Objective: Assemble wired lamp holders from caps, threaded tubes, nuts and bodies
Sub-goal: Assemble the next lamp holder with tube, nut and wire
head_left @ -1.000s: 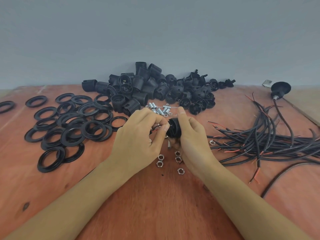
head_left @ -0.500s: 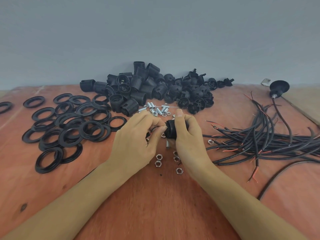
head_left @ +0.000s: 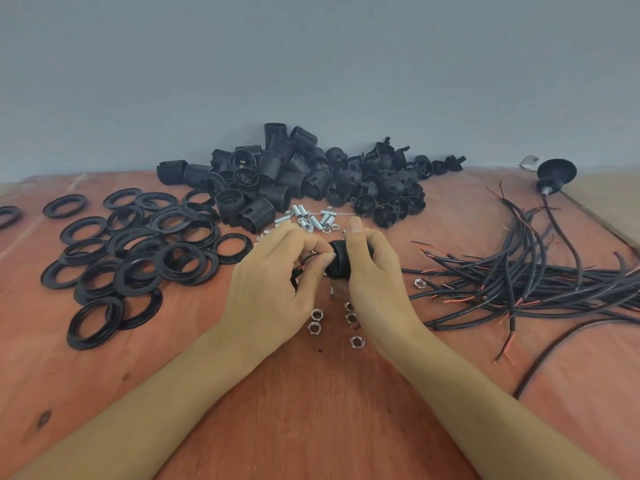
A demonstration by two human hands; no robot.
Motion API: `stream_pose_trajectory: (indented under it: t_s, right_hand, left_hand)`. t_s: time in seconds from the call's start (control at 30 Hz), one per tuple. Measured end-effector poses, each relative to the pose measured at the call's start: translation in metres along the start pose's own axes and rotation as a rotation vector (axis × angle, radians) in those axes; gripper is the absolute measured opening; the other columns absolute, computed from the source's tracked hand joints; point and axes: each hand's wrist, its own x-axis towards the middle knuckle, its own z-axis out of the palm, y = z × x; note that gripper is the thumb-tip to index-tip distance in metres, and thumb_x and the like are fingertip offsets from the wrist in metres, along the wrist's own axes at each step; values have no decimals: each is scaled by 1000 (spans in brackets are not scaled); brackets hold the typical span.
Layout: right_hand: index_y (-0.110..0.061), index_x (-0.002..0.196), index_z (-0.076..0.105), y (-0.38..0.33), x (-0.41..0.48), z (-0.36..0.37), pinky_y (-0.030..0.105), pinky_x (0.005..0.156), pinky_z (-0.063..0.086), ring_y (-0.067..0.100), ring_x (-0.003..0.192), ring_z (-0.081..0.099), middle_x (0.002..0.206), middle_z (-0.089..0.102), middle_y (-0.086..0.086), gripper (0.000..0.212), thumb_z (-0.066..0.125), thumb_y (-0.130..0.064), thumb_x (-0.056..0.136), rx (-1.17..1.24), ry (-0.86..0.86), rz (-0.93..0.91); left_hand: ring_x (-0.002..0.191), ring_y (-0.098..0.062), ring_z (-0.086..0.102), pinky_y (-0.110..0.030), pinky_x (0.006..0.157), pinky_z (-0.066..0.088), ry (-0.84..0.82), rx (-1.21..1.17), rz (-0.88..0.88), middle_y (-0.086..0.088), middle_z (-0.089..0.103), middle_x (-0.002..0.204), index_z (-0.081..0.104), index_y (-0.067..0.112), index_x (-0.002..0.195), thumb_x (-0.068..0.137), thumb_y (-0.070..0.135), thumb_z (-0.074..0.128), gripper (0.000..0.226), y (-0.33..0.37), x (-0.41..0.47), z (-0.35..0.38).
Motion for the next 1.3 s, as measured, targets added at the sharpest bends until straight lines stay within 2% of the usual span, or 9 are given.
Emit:
stream_pose_trajectory:
  t_s: [0.13, 0.23, 0.33, 0.43, 0.63, 0.87, 0.97, 1.17, 1.3]
  right_hand:
    - [-15, 86, 50, -4, -1, 0, 17, 43, 34, 6, 48, 39, 63, 46, -5, 30, 44, -40, 102, 97, -62, 77]
    - [-15, 90, 50, -6, -1, 0, 21, 44, 28, 9, 46, 34, 58, 46, -7, 30, 43, -41, 102, 101, -99, 77]
    - [-11, 95, 47, -8, 0, 0, 27, 48, 23, 12, 50, 30, 59, 47, -4, 29, 40, -38, 104, 194, -130, 108]
    - [-11, 95, 47, -8, -1, 0, 28, 49, 23, 12, 50, 30, 62, 45, -1, 29, 41, -38, 104, 208, -137, 98]
    - [-12, 89, 49, -5, -6, 2, 16, 39, 31, 6, 44, 35, 60, 42, -4, 28, 42, -36, 103, 146, -79, 24]
    - [-12, 87, 48, -7, -4, 4, 19, 45, 35, 7, 47, 37, 63, 46, -3, 32, 41, -39, 103, 269, -85, 56]
    - [-13, 86, 48, -7, -4, 4, 20, 45, 33, 9, 48, 35, 63, 43, -2, 31, 42, -38, 103, 232, -77, 51]
    - [-12, 90, 48, -6, -6, 4, 18, 43, 33, 6, 45, 34, 58, 41, -5, 26, 42, -34, 103, 153, -75, -22]
    - [-6, 95, 50, -6, -8, 2, 21, 49, 36, 10, 51, 40, 59, 47, -5, 31, 43, -35, 103, 111, -86, -35]
  left_hand:
    - [69, 0, 42, -19, 65, 37, 25, -1, 17, 9, 52, 81, 64, 11, 85, 93, 21, 57, 14, -3, 3, -2]
    - [69, -2, 44, -17, 65, 37, 43, -16, 5, 4, 55, 80, 64, 10, 87, 93, 20, 57, 14, -4, 4, -4]
    - [69, -9, 49, -24, 62, 42, 25, -27, -16, 3, 55, 81, 64, 10, 88, 93, 16, 59, 9, -5, 3, -2]
    - [68, -13, 51, -27, 61, 44, 17, -29, -18, 2, 56, 81, 64, 9, 88, 92, 12, 61, 6, -5, 4, -3]
    - [67, -15, 53, -28, 61, 44, 31, -42, -14, 1, 57, 79, 65, 7, 86, 90, 10, 62, 6, 0, 4, -4]
    - [67, -17, 53, -29, 63, 44, 74, -135, -40, -3, 61, 77, 66, 9, 84, 87, 9, 65, 3, 0, 7, -5]
    - [66, -17, 53, -29, 63, 44, 47, -127, -36, -1, 60, 77, 66, 10, 84, 88, 10, 65, 3, -1, 8, -6]
    - [68, -9, 54, -19, 64, 43, 27, -109, -24, 7, 58, 78, 65, 8, 83, 88, 8, 64, 5, -1, 6, -6]
    - [65, -14, 57, -27, 62, 46, 17, -121, -24, 7, 58, 77, 66, 7, 82, 88, 7, 64, 5, 0, 6, -6]
